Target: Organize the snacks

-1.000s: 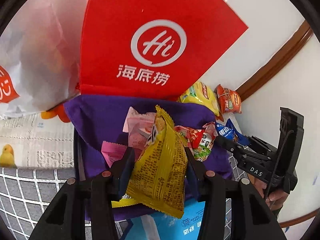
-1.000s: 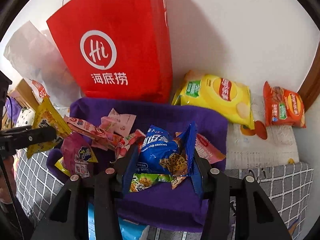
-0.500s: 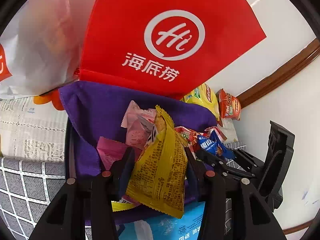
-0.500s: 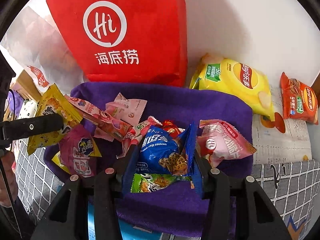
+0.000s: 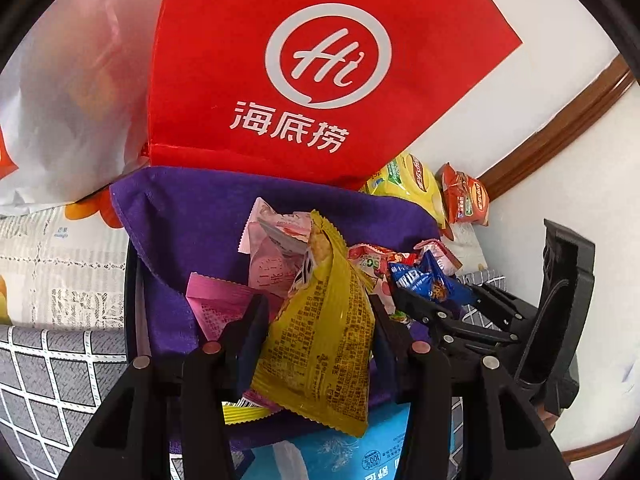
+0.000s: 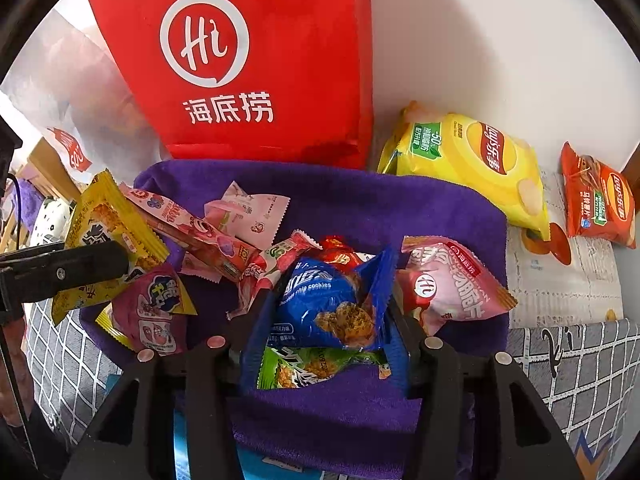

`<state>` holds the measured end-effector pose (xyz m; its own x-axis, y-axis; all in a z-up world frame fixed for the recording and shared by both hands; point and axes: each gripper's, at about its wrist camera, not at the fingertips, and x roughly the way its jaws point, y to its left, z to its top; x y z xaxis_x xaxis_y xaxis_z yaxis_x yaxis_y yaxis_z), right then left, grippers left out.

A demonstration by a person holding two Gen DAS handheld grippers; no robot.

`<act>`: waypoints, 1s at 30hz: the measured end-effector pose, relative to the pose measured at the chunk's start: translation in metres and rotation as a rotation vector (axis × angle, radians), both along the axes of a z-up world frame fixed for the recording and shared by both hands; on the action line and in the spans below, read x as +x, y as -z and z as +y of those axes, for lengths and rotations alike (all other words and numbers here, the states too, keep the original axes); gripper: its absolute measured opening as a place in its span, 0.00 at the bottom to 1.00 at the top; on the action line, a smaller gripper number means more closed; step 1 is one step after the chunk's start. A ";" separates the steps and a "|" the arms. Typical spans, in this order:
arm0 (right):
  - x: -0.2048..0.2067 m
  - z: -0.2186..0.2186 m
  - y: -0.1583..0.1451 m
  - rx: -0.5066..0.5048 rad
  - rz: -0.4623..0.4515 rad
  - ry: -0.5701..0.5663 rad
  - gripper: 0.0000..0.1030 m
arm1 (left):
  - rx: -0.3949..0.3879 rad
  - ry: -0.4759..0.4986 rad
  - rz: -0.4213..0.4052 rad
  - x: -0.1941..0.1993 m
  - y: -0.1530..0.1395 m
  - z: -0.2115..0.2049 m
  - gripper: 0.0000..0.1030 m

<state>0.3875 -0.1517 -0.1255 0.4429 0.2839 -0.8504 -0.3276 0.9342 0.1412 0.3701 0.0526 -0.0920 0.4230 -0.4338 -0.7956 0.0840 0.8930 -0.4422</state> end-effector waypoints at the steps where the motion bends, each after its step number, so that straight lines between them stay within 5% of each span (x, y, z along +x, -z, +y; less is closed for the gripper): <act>1: 0.000 0.000 -0.001 0.000 -0.002 0.002 0.57 | 0.007 0.002 -0.001 0.000 0.000 -0.001 0.45; 5: -0.002 -0.003 -0.010 0.014 -0.035 0.021 0.71 | 0.016 0.006 -0.004 0.000 -0.002 -0.001 0.52; 13: -0.011 -0.014 -0.040 0.064 -0.098 0.084 0.76 | 0.053 0.024 -0.057 -0.010 -0.023 -0.004 0.75; 30: -0.080 -0.019 -0.092 0.071 -0.177 0.114 0.78 | 0.122 0.051 -0.167 -0.055 -0.083 -0.015 0.78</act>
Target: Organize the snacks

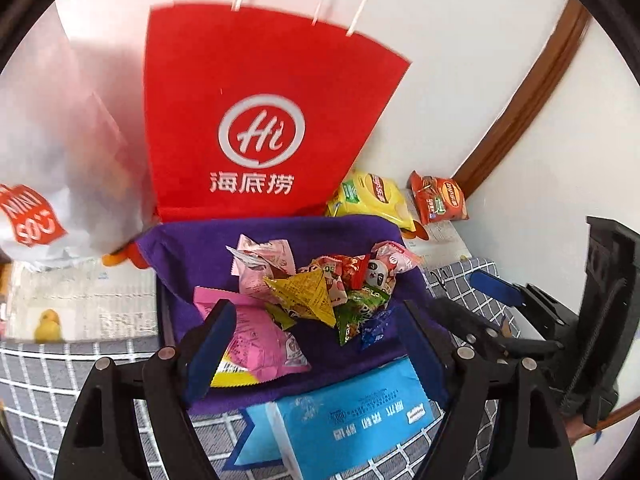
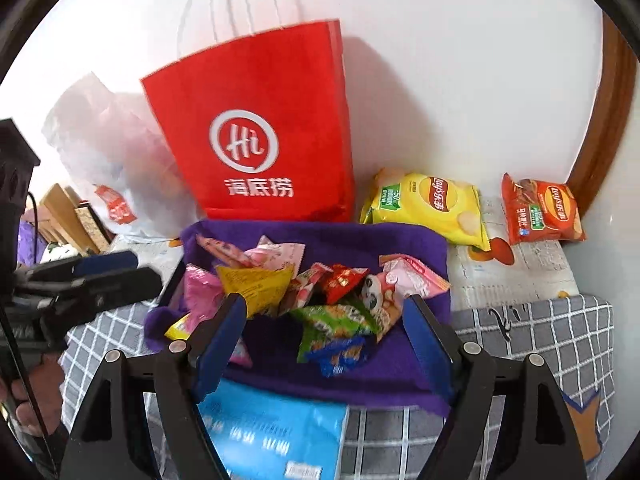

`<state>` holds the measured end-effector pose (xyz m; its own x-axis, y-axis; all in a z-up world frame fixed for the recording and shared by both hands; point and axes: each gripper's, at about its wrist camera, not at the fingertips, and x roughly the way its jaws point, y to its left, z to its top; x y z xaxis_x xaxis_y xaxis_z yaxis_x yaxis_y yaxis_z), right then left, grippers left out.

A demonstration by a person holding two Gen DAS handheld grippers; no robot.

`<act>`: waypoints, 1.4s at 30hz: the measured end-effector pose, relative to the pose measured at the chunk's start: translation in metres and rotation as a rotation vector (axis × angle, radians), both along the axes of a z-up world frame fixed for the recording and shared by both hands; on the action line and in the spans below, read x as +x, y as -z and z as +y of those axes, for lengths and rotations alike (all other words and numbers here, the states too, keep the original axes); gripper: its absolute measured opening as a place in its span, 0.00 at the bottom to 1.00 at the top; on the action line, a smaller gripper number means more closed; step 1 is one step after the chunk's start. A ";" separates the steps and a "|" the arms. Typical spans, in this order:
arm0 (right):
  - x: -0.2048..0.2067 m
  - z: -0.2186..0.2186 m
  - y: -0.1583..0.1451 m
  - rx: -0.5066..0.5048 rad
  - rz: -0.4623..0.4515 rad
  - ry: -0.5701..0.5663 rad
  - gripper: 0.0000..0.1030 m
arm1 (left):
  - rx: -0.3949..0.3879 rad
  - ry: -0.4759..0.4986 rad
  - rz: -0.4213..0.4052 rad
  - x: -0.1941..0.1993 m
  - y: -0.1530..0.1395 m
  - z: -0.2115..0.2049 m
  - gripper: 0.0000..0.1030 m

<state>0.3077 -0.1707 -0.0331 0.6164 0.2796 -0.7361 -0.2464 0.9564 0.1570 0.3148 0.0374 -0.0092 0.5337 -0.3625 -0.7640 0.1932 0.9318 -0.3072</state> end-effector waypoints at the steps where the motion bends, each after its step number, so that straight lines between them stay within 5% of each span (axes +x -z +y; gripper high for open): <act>1: -0.009 -0.001 -0.005 -0.001 -0.010 0.002 0.78 | 0.010 0.000 -0.009 -0.006 -0.004 -0.001 0.78; 14: -0.106 -0.007 -0.034 -0.026 -0.033 0.053 0.78 | 0.099 -0.041 -0.109 -0.117 -0.032 -0.005 0.87; 19: -0.137 -0.017 -0.033 -0.033 -0.035 0.111 0.91 | 0.089 -0.073 -0.105 -0.152 -0.032 0.000 0.91; 25: -0.170 -0.027 -0.036 -0.022 -0.066 0.146 1.00 | 0.118 -0.094 -0.139 -0.180 -0.041 -0.001 0.95; 42: -0.211 -0.035 -0.044 -0.066 -0.101 0.194 1.00 | 0.136 -0.100 -0.176 -0.209 -0.053 -0.011 0.96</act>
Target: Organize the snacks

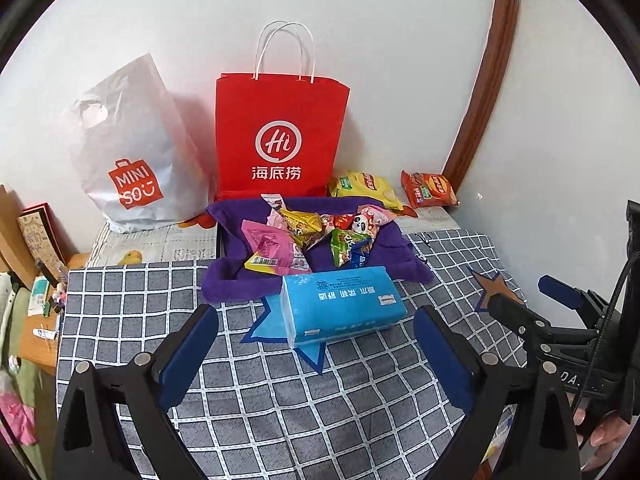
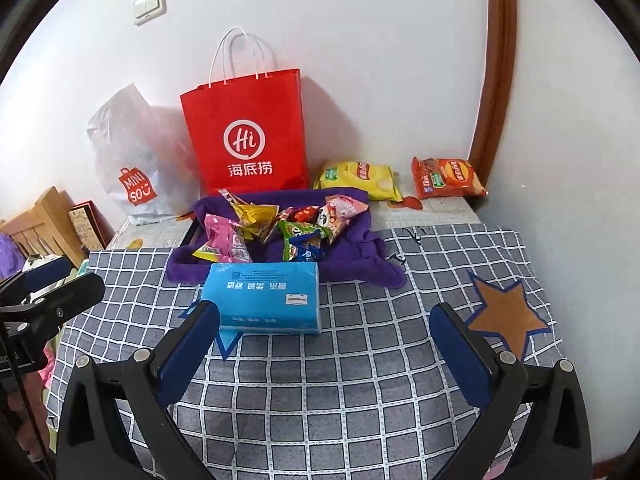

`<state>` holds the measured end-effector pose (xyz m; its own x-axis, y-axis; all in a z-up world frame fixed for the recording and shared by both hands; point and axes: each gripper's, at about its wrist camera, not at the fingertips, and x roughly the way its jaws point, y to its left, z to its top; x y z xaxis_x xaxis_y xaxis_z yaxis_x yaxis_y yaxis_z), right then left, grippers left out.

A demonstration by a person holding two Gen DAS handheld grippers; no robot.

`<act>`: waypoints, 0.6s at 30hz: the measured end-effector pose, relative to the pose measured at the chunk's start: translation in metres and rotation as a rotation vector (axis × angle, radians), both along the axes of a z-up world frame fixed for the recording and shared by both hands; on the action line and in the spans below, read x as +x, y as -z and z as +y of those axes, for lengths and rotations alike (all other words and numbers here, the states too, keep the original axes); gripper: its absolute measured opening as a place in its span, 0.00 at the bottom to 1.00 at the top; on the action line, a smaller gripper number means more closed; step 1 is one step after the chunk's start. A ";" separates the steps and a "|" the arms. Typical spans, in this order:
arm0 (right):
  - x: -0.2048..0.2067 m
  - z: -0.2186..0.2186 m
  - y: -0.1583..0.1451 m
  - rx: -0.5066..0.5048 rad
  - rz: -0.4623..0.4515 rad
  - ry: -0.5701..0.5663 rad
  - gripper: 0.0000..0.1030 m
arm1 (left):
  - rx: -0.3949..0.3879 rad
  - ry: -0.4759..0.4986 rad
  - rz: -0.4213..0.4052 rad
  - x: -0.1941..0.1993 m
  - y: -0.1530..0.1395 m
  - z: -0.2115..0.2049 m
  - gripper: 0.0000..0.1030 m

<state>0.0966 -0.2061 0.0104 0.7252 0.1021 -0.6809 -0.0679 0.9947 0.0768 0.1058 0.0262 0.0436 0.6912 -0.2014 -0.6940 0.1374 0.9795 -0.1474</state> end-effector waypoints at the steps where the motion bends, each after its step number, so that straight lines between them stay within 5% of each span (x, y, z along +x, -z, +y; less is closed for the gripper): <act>1: -0.001 -0.001 0.000 0.002 -0.001 0.003 1.00 | 0.002 -0.001 -0.002 -0.001 0.000 -0.001 0.96; 18: -0.004 0.001 -0.001 -0.005 -0.007 0.001 1.00 | 0.007 -0.007 -0.006 -0.001 -0.002 -0.001 0.96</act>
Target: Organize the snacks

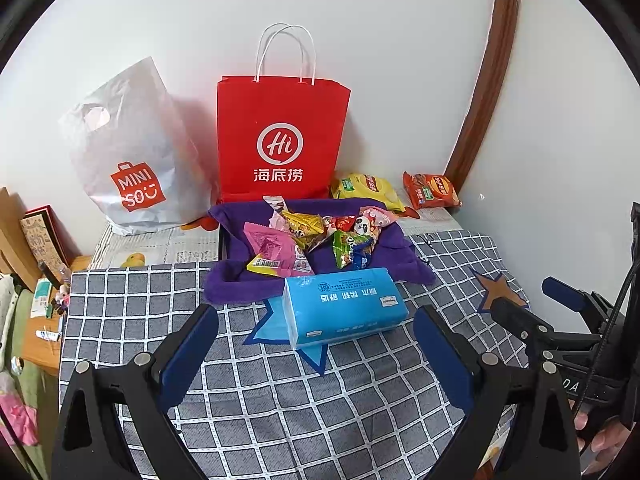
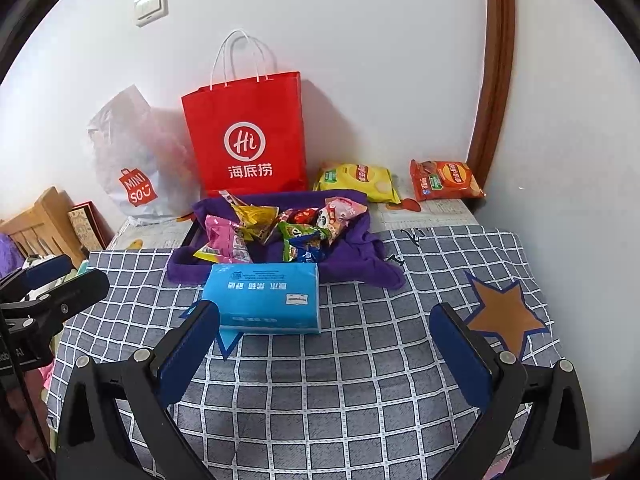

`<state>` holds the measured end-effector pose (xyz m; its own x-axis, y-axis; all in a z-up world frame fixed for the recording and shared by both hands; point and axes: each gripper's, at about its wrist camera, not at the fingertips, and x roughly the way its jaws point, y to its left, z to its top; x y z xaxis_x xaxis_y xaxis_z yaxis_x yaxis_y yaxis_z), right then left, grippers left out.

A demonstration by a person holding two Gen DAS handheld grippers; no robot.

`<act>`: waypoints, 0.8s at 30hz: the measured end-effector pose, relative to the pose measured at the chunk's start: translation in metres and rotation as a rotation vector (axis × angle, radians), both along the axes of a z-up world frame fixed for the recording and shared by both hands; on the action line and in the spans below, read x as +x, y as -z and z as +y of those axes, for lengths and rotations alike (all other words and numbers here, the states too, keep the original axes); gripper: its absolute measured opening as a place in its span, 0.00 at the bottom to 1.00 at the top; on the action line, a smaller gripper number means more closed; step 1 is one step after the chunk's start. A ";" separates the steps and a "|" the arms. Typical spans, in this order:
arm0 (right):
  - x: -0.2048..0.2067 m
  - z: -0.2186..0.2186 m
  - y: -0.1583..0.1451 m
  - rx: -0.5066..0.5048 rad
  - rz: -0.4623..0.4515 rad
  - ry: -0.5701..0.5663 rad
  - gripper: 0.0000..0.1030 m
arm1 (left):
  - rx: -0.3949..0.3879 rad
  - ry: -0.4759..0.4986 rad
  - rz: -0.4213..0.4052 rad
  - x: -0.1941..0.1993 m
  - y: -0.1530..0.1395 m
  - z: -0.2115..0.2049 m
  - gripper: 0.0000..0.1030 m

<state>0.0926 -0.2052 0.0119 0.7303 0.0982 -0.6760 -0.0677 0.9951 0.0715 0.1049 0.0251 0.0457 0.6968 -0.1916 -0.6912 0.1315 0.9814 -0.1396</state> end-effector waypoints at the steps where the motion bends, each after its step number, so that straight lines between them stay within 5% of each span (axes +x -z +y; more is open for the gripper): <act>1: 0.000 0.000 0.000 -0.001 -0.001 -0.001 1.00 | 0.000 0.000 0.000 0.000 0.000 0.000 0.96; 24: -0.001 -0.001 -0.002 0.007 -0.013 -0.006 1.00 | -0.001 0.000 0.004 0.002 0.002 -0.001 0.96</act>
